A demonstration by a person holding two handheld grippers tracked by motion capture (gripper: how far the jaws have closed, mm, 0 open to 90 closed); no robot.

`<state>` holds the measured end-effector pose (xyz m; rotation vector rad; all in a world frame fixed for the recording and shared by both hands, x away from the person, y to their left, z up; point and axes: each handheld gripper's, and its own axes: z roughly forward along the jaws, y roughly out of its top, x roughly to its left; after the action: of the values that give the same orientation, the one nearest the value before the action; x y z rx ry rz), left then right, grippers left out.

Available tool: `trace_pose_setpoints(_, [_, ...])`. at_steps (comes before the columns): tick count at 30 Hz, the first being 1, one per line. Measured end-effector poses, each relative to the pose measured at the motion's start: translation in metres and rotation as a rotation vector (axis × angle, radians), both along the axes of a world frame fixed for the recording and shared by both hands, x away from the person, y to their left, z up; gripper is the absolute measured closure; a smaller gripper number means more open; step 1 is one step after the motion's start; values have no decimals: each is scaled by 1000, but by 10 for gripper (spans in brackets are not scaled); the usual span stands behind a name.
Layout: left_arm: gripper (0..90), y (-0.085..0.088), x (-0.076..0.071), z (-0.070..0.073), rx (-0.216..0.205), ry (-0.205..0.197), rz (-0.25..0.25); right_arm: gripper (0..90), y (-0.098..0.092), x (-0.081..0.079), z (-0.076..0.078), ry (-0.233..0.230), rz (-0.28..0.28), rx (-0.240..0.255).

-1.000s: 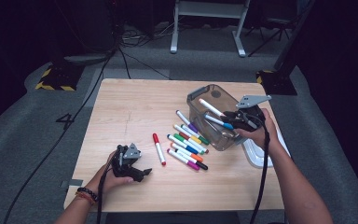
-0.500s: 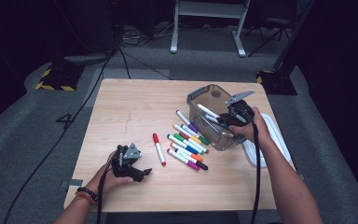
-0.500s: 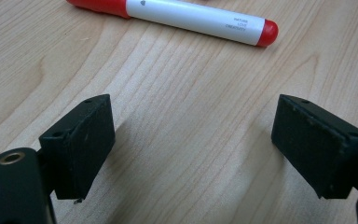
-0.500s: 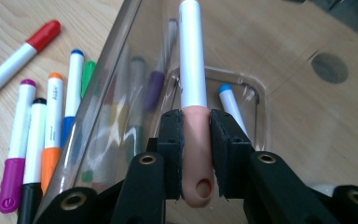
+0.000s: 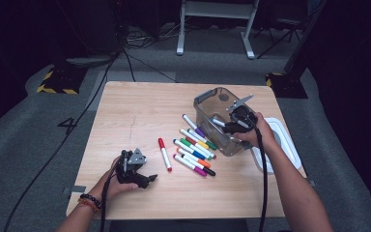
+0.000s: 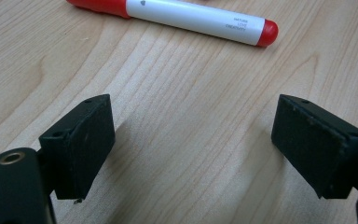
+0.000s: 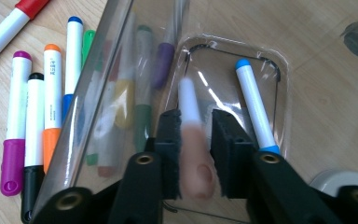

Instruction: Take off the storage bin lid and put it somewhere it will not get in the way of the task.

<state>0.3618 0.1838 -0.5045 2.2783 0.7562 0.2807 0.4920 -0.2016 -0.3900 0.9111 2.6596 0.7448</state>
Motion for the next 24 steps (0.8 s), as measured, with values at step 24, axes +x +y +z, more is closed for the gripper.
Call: trace_pose_setpoints(24, [137,0,0,0,0,0,0,449,-15,-40,33,-183,-59,165])
